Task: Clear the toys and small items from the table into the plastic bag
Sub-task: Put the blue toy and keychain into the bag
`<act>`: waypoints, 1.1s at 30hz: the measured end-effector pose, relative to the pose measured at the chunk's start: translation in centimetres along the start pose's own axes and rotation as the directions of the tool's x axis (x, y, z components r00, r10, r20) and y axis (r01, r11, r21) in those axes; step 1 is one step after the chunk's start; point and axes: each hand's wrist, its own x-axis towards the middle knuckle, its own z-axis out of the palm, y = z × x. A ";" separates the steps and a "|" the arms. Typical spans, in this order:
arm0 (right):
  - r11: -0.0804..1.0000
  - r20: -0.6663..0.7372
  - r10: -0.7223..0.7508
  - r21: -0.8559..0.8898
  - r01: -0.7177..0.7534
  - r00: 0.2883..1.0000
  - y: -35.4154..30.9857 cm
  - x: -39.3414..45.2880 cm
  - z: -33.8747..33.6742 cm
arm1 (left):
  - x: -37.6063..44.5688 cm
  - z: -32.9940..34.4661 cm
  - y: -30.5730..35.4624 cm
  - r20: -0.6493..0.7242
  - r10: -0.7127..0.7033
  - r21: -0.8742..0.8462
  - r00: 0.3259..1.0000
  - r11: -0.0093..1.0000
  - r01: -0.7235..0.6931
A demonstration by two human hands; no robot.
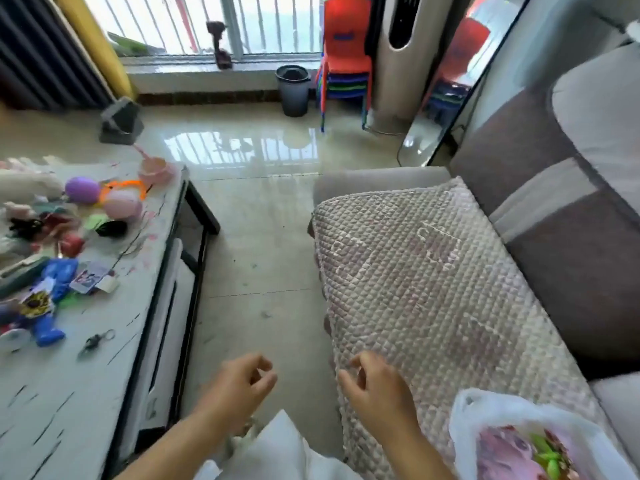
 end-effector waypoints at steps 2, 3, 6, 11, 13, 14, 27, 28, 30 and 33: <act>0.997 0.068 -0.073 -0.012 0.074 0.995 -3.1 1.3 2.1 | -0.7 -2.3 -3.4 -0.066 -0.080 -0.063 0.995 0.995 0.076; 0.994 0.096 -0.106 -0.010 0.107 0.990 -4.7 1.8 3.3 | -1.1 -3.5 -4.9 -0.095 -0.115 -0.082 0.989 0.991 0.107; 0.977 0.154 -0.201 -0.035 0.209 0.967 -9.2 3.3 6.7 | -1.4 -6.7 -9.6 -0.150 -0.226 -0.157 0.963 0.967 0.202; 0.967 0.266 -0.230 -0.050 0.251 0.936 -17.0 5.5 13.6 | -1.6 -12.0 -18.0 -0.190 -0.355 -0.232 0.915 0.922 0.309; 0.963 0.317 -0.234 -0.054 0.264 0.919 -20.1 6.3 16.6 | -1.4 -14.2 -21.4 -0.192 -0.409 -0.248 0.892 0.900 0.360; 0.961 0.344 -0.237 -0.054 0.271 0.908 -21.4 6.7 17.8 | -1.2 -15.2 -22.7 -0.186 -0.430 -0.255 0.883 0.889 0.379; 0.884 0.643 -0.309 -0.078 0.461 0.701 -35.0 13.7 33.9 | 5.5 -22.3 -37.9 -0.125 -0.656 -0.481 0.744 0.696 0.533; 0.880 0.656 -0.310 -0.077 0.469 0.688 -35.6 14.5 35.4 | 6.3 -22.3 -38.7 -0.127 -0.669 -0.497 0.732 0.682 0.537; 0.874 0.677 -0.310 -0.074 0.481 0.668 -36.5 16.1 38.4 | 7.8 -22.4 -40.3 -0.136 -0.695 -0.512 0.706 0.659 0.551; 0.863 0.709 -0.312 -0.068 0.501 0.633 -37.1 18.8 43.2 | 10.5 -22.2 -43.1 -0.137 -0.738 -0.555 0.661 0.610 0.566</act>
